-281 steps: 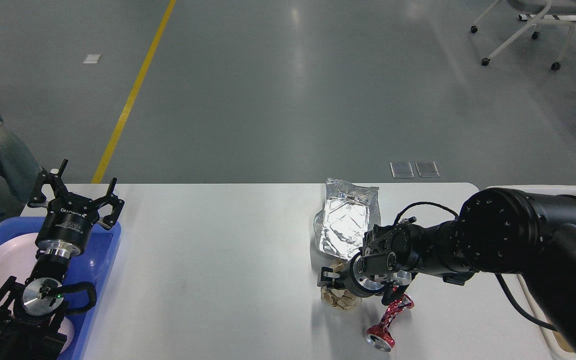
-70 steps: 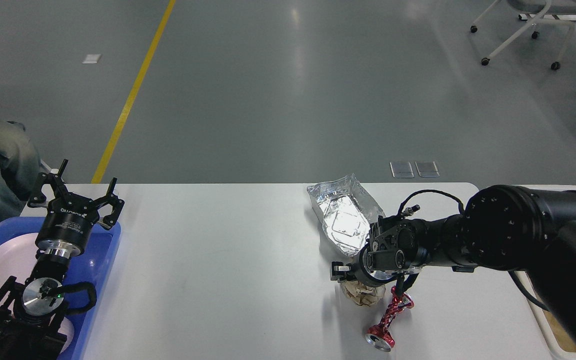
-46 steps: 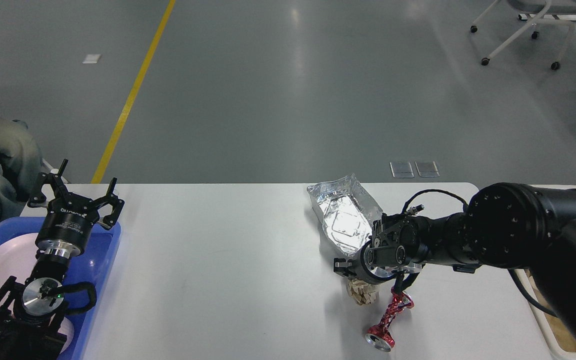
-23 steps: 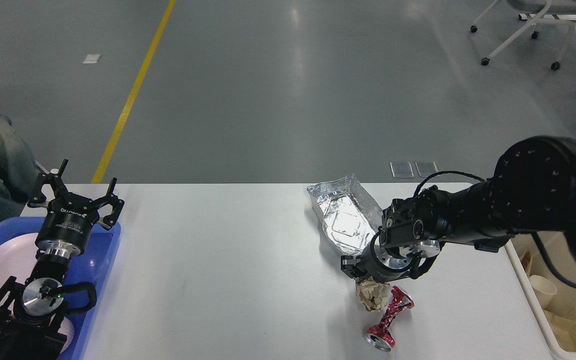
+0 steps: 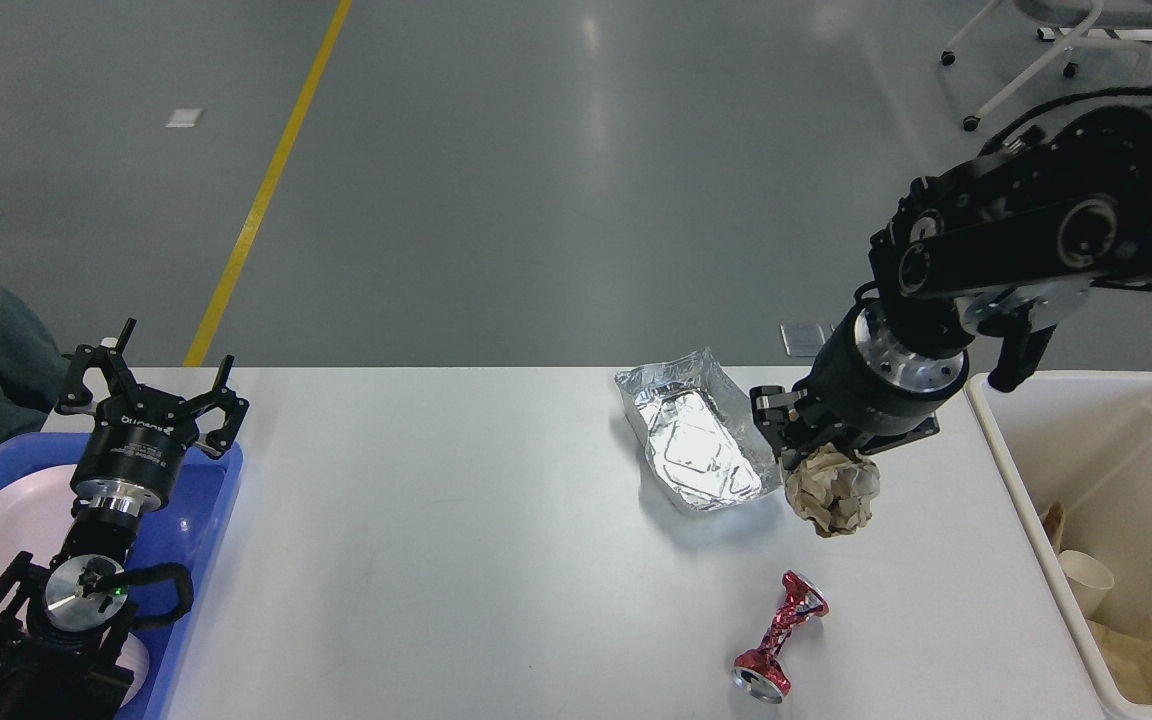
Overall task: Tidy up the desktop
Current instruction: 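Carry the crumpled paper into the white bin and release it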
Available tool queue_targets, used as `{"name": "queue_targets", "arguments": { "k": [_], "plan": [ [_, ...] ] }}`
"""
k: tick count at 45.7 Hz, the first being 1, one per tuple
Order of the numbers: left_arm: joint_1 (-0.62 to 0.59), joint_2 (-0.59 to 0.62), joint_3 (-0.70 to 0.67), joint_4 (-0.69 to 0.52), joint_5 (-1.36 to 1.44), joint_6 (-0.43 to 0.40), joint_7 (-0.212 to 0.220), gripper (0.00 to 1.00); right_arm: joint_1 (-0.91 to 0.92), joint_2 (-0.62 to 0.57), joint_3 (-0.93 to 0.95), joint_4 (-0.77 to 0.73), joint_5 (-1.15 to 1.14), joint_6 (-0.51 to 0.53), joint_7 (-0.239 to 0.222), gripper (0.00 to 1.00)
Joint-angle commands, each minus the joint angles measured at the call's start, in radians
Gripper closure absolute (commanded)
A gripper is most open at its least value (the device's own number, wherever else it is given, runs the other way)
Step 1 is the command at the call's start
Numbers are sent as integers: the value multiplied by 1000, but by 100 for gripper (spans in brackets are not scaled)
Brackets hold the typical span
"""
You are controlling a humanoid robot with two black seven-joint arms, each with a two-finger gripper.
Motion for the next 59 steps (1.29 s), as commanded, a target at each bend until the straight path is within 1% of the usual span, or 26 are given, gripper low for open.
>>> {"name": "queue_targets", "arguments": {
  "k": [1,14,21,25,29,32,36,40,43,48,53,59],
  "plan": [
    [0,0,0,0,0,0,0,4,129,-3,-78,46,15,25,-1,100],
    [0,0,0,0,0,0,0,4,141,-7,-99,67,15,19,1,100],
    [0,0,0,0,0,0,0,4,109,-9,-128,56,15,0,1,100],
    [0,0,0,0,0,0,0,4,65,-22,-182,40,15,-68,3,100],
    [0,0,0,0,0,0,0,4,-7,-84,-227,30,14,-148,3,100],
    [0,0,0,0,0,0,0,4,-83,-131,-260,-3,14,-203,3,100],
    [0,0,0,0,0,0,0,4,-210,-199,-290,-77,14,-274,3,100],
    [0,0,0,0,0,0,0,4,-359,-281,-293,-189,12,-329,3,100],
    [0,0,0,0,0,0,0,4,-495,-338,-279,-304,4,-346,3,100],
    [0,0,0,0,0,0,0,4,-693,-383,-253,-498,7,-349,10,100],
    [0,0,0,0,0,0,0,4,-902,-424,-138,-681,0,-354,10,100],
    [2,0,0,0,0,0,0,4,-1172,-421,32,-930,0,-354,10,100]
  ]
}}
